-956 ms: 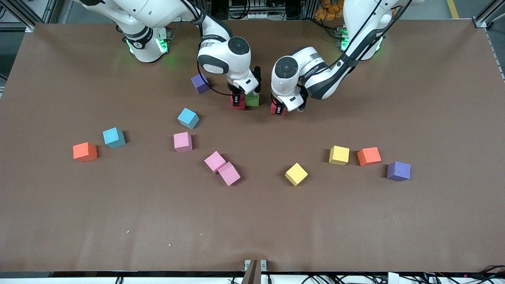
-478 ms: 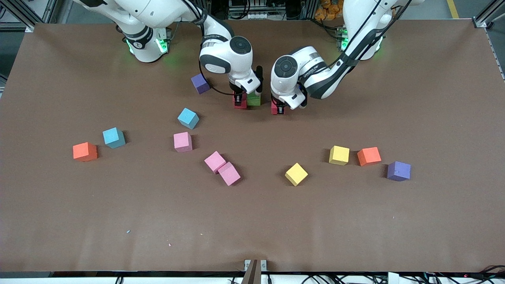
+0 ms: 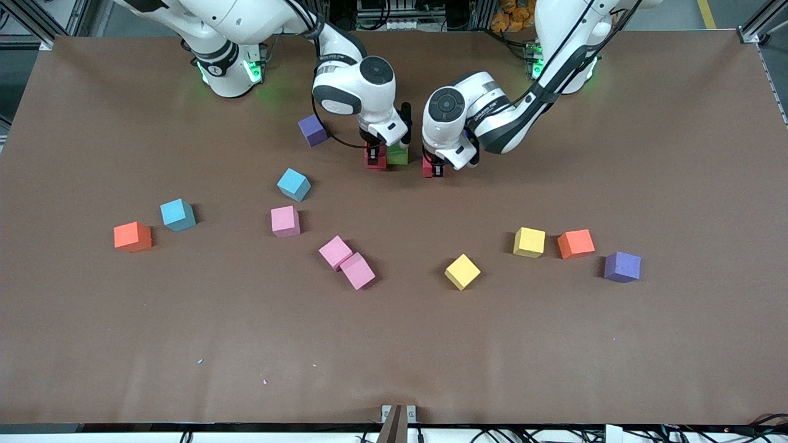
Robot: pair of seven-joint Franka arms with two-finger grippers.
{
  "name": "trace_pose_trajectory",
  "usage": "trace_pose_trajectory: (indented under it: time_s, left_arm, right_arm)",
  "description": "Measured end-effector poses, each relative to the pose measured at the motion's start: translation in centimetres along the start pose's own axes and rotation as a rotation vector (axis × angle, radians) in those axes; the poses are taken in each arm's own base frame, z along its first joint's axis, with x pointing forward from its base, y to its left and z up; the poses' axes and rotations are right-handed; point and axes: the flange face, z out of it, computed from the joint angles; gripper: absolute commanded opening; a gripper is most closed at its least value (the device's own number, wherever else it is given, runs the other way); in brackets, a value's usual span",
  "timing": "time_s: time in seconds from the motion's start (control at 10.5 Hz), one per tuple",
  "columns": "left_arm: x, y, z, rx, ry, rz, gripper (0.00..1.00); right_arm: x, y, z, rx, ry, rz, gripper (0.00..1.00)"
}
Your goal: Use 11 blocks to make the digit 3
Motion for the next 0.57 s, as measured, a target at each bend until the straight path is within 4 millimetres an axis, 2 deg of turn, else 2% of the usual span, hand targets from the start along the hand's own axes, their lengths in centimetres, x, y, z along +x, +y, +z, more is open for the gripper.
trace_pose_trajectory:
  time_s: [0.38, 0.48, 0.57]
  left_arm:
    - [0.00, -0.18, 0.17, 0.011, -0.003, -0.007, 0.00]
    - [0.04, -0.26, 0.34, 0.013, -0.003, -0.008, 0.00]
    - [0.02, -0.29, 0.43, 0.014, -0.009, -0.010, 0.00]
  right_arm:
    - [0.05, 0.00, -0.01, 0.000, 0.001, 0.000, 0.00]
    - [0.08, 0.00, -0.01, 0.000, 0.001, 0.000, 0.21]
    - [0.09, 0.00, -0.01, 0.000, 0.001, 0.000, 0.92]
